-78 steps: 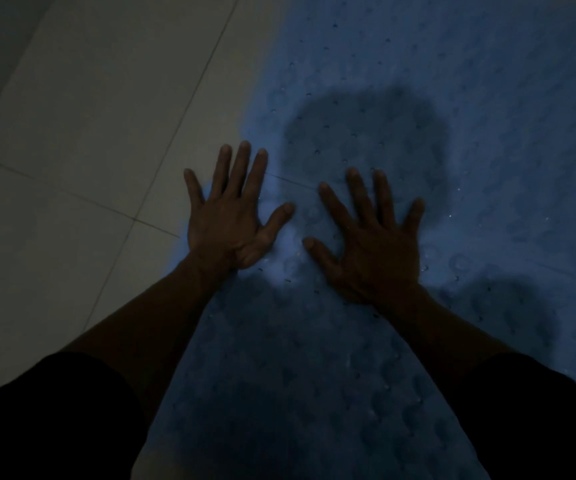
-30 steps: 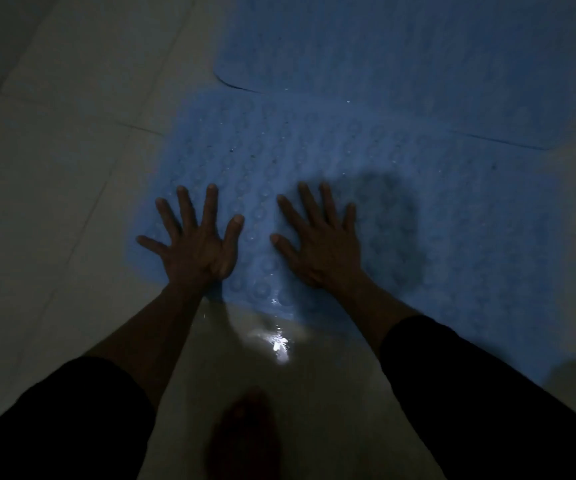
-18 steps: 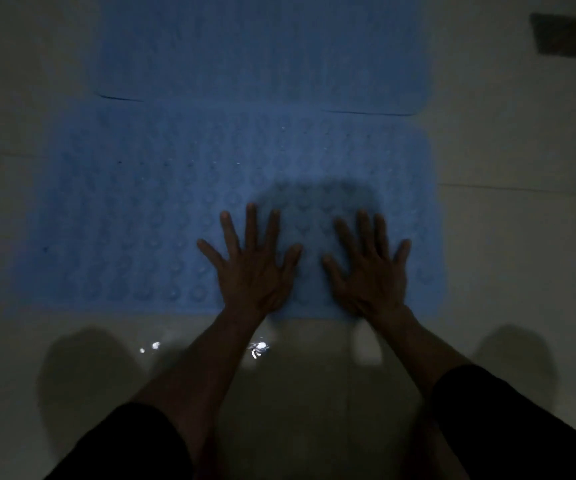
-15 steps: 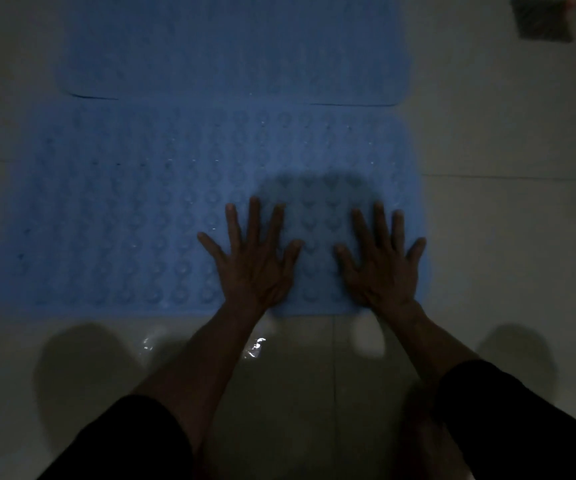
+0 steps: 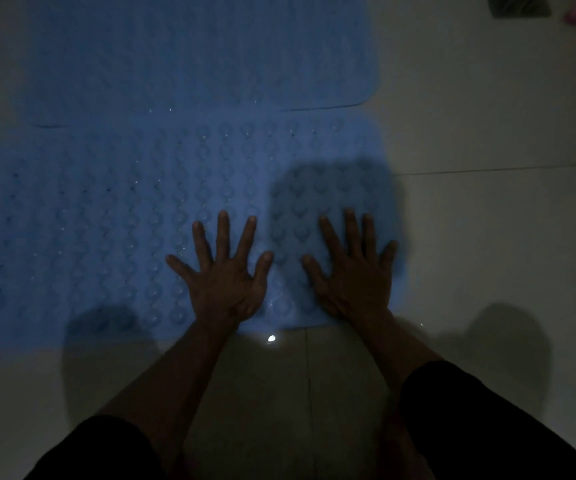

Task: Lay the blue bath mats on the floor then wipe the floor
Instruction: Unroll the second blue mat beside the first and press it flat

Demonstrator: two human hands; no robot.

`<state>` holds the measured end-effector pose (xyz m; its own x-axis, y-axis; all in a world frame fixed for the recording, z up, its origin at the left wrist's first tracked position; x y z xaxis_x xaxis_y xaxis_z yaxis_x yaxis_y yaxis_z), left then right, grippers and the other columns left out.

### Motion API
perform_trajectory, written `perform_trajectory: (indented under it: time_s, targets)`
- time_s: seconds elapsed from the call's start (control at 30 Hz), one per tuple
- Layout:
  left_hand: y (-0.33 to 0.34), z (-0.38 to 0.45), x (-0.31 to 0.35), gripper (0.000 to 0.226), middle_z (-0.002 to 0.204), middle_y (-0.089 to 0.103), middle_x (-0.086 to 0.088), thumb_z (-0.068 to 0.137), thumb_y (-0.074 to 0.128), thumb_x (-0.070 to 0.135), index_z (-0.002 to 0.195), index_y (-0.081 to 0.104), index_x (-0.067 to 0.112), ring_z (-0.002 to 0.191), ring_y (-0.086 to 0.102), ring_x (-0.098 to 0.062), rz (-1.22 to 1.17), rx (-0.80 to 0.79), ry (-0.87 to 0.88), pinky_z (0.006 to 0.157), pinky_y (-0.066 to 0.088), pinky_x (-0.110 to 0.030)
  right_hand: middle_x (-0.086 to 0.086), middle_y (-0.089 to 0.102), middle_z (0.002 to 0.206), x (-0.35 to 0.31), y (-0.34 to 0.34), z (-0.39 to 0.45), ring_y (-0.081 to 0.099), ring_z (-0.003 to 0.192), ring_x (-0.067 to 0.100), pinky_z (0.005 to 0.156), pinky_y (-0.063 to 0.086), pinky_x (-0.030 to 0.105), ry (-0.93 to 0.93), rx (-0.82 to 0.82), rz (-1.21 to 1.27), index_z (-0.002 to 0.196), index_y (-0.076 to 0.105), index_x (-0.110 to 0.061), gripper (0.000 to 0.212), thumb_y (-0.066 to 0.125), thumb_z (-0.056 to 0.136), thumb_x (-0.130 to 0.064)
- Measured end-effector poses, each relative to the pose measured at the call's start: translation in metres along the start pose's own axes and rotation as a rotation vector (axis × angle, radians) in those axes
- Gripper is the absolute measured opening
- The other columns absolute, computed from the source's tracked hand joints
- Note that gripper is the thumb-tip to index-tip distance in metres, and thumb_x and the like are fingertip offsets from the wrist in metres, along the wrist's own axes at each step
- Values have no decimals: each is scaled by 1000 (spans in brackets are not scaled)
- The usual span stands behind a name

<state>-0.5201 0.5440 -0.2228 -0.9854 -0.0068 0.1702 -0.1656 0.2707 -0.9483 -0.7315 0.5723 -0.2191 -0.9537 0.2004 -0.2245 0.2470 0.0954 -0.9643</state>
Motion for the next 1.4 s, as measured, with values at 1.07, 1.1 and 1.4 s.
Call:
perform_trajectory:
  time_s: [1.07,1.1,1.4]
  targets:
    - [-51,245,75,71,169,-2,5,93,9,79,157,-1,48,155,-10,-28,63,81,174,116,-5,-70,-3,-1,166,0,-30,255,-8,152,24,116,1,66,-38,31,9,156,6,-38,78,24,90,-74]
    - [-50,245,75,71,169,-3,6,94,9,78,157,-2,48,155,-11,-27,71,70,168,116,-5,-70,-3,-2,166,-1,-30,255,-8,152,24,116,1,66,-42,30,12,157,5,-36,78,24,91,-73]
    - [-52,245,75,74,169,-10,4,96,10,76,159,-6,42,155,-14,-28,78,67,190,115,-2,-72,1,-7,166,-2,-28,255,-11,152,25,119,3,61,-19,-13,-6,157,0,-30,83,25,91,-73]
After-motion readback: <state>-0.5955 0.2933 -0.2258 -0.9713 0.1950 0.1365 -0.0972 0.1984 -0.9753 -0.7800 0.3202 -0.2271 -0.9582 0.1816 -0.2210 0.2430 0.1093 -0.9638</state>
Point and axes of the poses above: each hand's wrist, its own z-axis towards the middle knuckle, its own y-axis out of the palm, x = y × z, the point moved 8 cm from there along z, towards the middle knuckle
